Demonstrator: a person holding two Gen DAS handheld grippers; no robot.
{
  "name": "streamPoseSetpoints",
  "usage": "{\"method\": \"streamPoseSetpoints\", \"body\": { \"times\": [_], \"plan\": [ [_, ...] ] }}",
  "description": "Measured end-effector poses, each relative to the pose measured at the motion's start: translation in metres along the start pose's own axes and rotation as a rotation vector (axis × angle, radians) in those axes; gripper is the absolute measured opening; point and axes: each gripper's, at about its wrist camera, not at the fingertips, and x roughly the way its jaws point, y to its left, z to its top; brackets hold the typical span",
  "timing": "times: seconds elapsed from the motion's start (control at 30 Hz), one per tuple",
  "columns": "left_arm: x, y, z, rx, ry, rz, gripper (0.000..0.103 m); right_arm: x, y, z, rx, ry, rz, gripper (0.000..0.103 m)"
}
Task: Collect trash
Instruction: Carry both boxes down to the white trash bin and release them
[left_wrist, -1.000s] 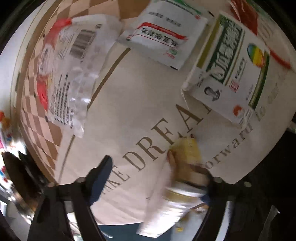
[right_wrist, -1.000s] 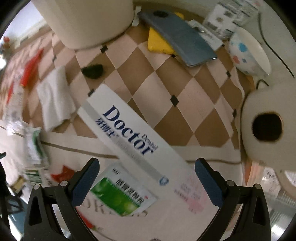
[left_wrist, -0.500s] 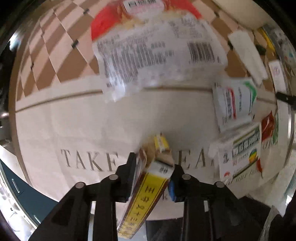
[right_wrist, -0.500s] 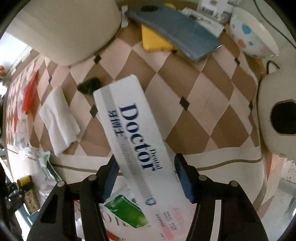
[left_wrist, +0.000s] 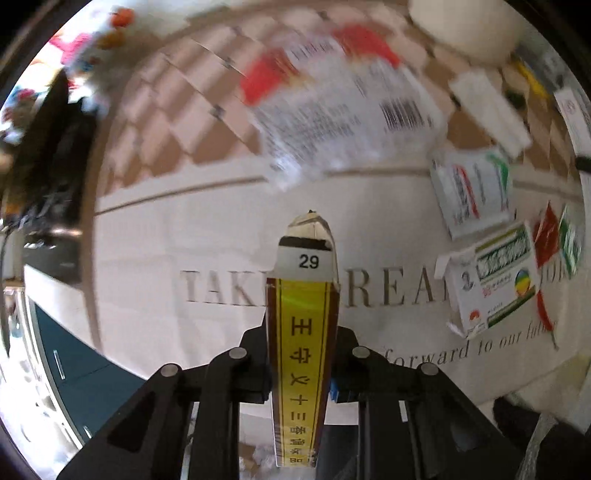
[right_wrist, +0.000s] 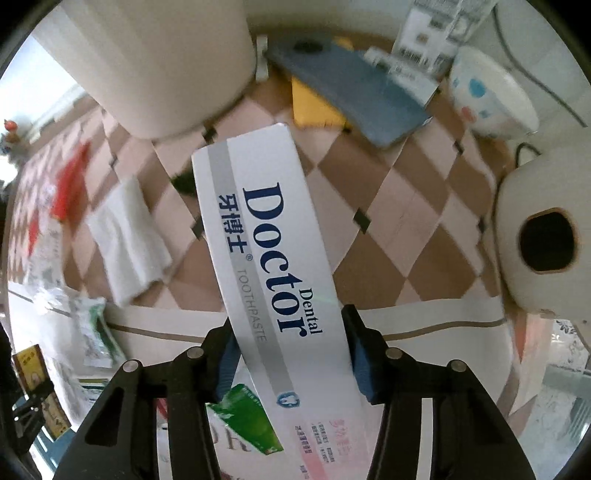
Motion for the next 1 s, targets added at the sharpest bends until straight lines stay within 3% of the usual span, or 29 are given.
{"method": "streamPoseSetpoints", "body": {
  "times": [0.17,0.2,0.23,0.3,0.4,0.47,0.63,0.83,1.0],
  "plan": [
    [-0.038,0.038,-0.024,-0.12,-0.156,0.022,0.018,-0.049,0.004,-0.016,0.018,-0.103,0.024,0.053],
    [-0.047,0.038,-0.007,-0.137,-0.173,0.022,0.018,-0.057,0.007,-0.021,0.019,-0.121,0.03,0.053],
    [-0.053,0.044,-0.013,-0.158,-0.201,0.022,0.018,-0.077,0.009,-0.031,0.019,-0.136,0.032,0.053],
    [-0.086,0.019,0.002,-0.185,-0.245,0.023,0.018,-0.096,0.02,-0.044,0.014,-0.173,0.042,0.053],
    [-0.133,-0.004,-0.003,-0.215,-0.305,0.021,0.018,-0.102,0.045,-0.064,0.007,-0.213,0.057,0.053],
    [-0.157,-0.003,-0.015,-0.228,-0.348,0.023,0.018,-0.104,0.062,-0.07,0.003,-0.232,0.063,0.053],
    [-0.181,0.02,-0.062,-0.241,-0.425,0.019,0.018,-0.131,0.1,-0.125,-0.004,-0.277,0.107,0.053],
    [-0.178,0.06,-0.133,-0.265,-0.43,-0.021,0.018,-0.152,0.159,-0.211,-0.038,-0.292,0.197,0.052],
    [-0.132,0.098,-0.189,-0.322,-0.343,-0.048,0.018,-0.143,0.22,-0.29,-0.097,-0.24,0.264,0.052]
  ]
}}
